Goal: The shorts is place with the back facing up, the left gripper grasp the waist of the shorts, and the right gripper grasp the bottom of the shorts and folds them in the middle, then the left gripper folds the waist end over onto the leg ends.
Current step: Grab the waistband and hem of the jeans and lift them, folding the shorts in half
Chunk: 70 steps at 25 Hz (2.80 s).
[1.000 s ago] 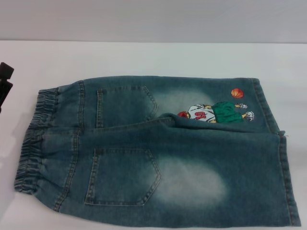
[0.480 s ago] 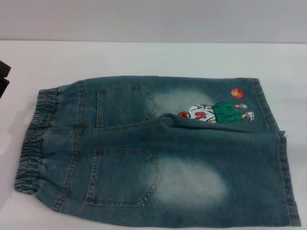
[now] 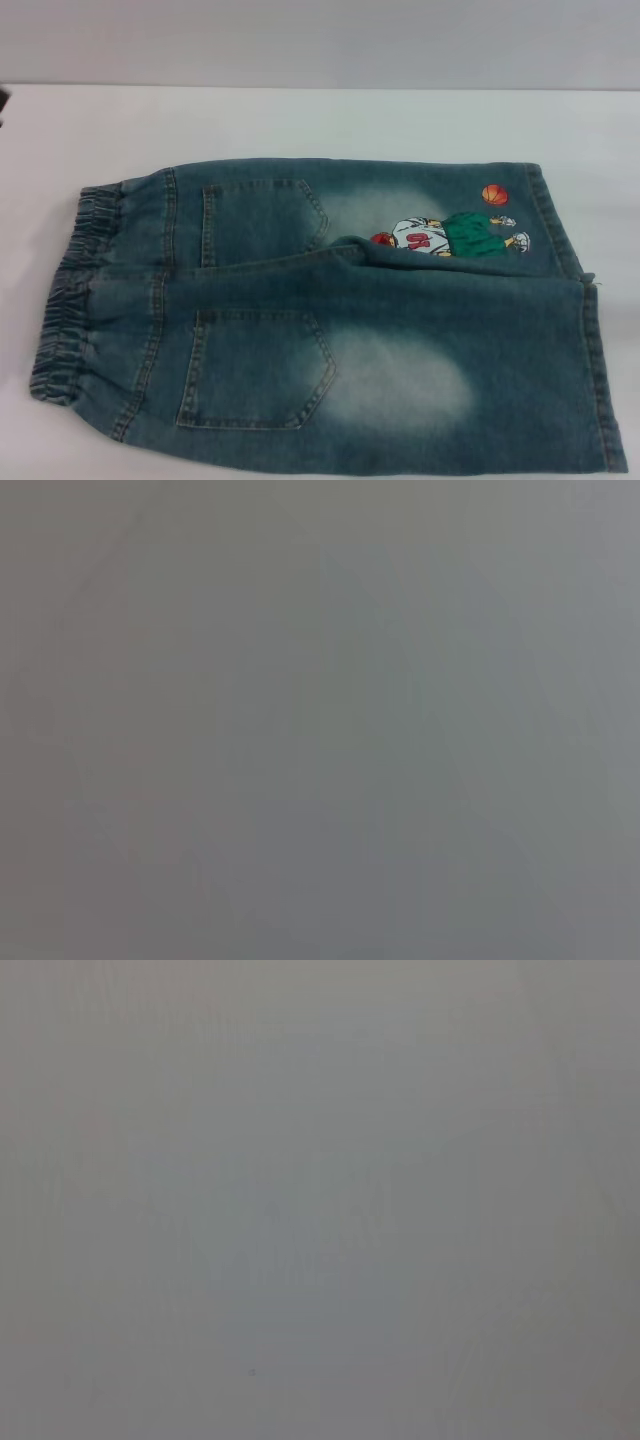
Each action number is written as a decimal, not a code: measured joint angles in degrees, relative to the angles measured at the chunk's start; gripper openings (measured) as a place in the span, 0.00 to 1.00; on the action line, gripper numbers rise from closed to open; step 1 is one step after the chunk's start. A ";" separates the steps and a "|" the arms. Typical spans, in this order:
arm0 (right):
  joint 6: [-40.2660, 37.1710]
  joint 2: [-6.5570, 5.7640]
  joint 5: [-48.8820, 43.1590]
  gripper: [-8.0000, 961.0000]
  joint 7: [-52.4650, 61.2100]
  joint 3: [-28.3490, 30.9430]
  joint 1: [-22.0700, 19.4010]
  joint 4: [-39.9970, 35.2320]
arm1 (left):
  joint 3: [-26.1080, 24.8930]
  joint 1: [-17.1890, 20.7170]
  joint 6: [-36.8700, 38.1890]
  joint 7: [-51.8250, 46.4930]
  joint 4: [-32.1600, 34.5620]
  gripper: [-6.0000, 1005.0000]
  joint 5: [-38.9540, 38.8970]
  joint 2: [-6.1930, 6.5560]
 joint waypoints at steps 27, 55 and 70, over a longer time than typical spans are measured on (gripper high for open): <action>2.05 -0.35 0.00 0.66 0.00 0.67 0.83 -0.15 | -37.61 -7.40 6.32 -78.91 39.42 0.83 94.44 18.84; 2.19 -0.73 0.00 0.66 -0.04 0.70 1.41 0.18 | -44.93 -6.78 8.55 -81.70 46.66 0.83 124.90 11.50; 2.18 -1.21 0.00 0.66 -0.01 0.70 1.68 0.37 | -44.89 -6.67 9.94 -82.04 45.97 0.83 127.13 9.56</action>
